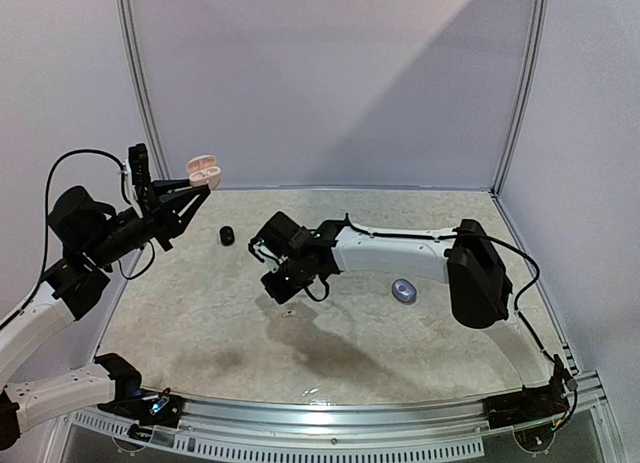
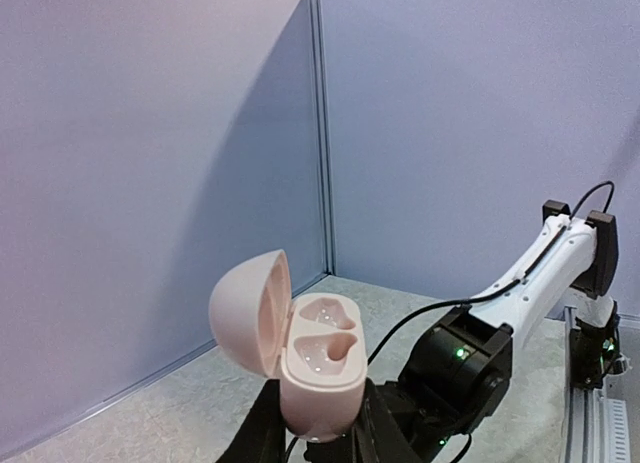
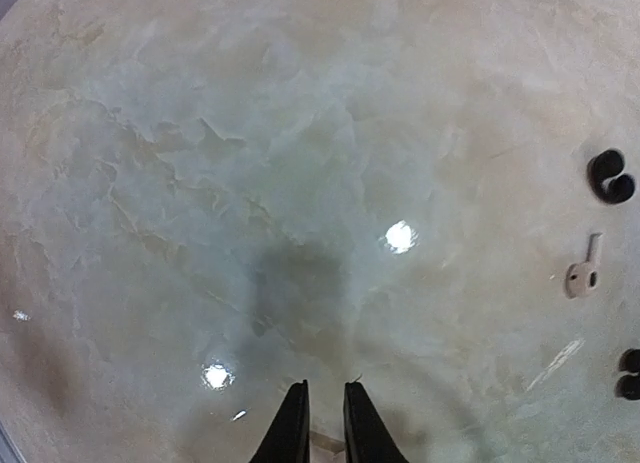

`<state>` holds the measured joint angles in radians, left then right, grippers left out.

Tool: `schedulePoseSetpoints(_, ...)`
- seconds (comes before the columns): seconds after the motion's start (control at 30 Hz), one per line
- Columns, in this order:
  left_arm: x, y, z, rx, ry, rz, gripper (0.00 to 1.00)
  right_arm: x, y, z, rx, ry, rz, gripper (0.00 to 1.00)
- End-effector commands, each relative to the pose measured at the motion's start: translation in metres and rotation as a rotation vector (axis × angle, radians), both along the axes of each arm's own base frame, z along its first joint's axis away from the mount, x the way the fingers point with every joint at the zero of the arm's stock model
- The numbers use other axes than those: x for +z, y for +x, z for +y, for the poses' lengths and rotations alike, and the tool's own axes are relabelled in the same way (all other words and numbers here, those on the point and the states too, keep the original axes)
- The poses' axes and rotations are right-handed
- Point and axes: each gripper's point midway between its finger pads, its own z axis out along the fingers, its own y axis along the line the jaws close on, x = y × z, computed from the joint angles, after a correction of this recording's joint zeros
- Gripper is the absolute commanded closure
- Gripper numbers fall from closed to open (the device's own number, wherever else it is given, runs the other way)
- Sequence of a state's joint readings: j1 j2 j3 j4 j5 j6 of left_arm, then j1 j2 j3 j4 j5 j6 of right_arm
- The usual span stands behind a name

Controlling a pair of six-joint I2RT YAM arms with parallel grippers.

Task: Insert the wireless bluetooth earbuds into the charging case
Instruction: Pick up the left earbud from the center of the board.

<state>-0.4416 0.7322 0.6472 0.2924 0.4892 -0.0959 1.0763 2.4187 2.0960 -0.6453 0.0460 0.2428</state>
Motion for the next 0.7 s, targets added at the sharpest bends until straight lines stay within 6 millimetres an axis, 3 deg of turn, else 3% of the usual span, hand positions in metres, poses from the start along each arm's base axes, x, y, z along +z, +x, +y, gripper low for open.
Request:
schedulePoseSetpoints(0.0, -0.01, 0.003, 0.002, 0.011, 0.023, 0.013, 1.0, -0.033, -0.012, -0.002, 0.059, -0.076, 0.048, 0.9)
schedulePoseSetpoints(0.13, -0.01, 0.003, 0.001, 0.009, 0.025, 0.012, 1.0, -0.05, -0.027, 0.002, 0.125, -0.083, 0.101, 0.96)
schedulePoseSetpoints(0.33, -0.012, 0.005, 0.001, 0.007, 0.032, 0.017, 1.0, -0.076, -0.041, -0.017, 0.143, -0.186, 0.161, 1.0)
schedulePoseSetpoints(0.57, -0.014, 0.006, 0.0, 0.004, 0.035, 0.021, 1.0, -0.072, -0.066, -0.033, 0.275, -0.3, 0.102, 1.0)
schedulePoseSetpoints(0.67, -0.015, 0.006, -0.001, 0.001, 0.037, 0.025, 1.0, -0.069, -0.063, -0.046, 0.272, -0.359, 0.065, 1.0)
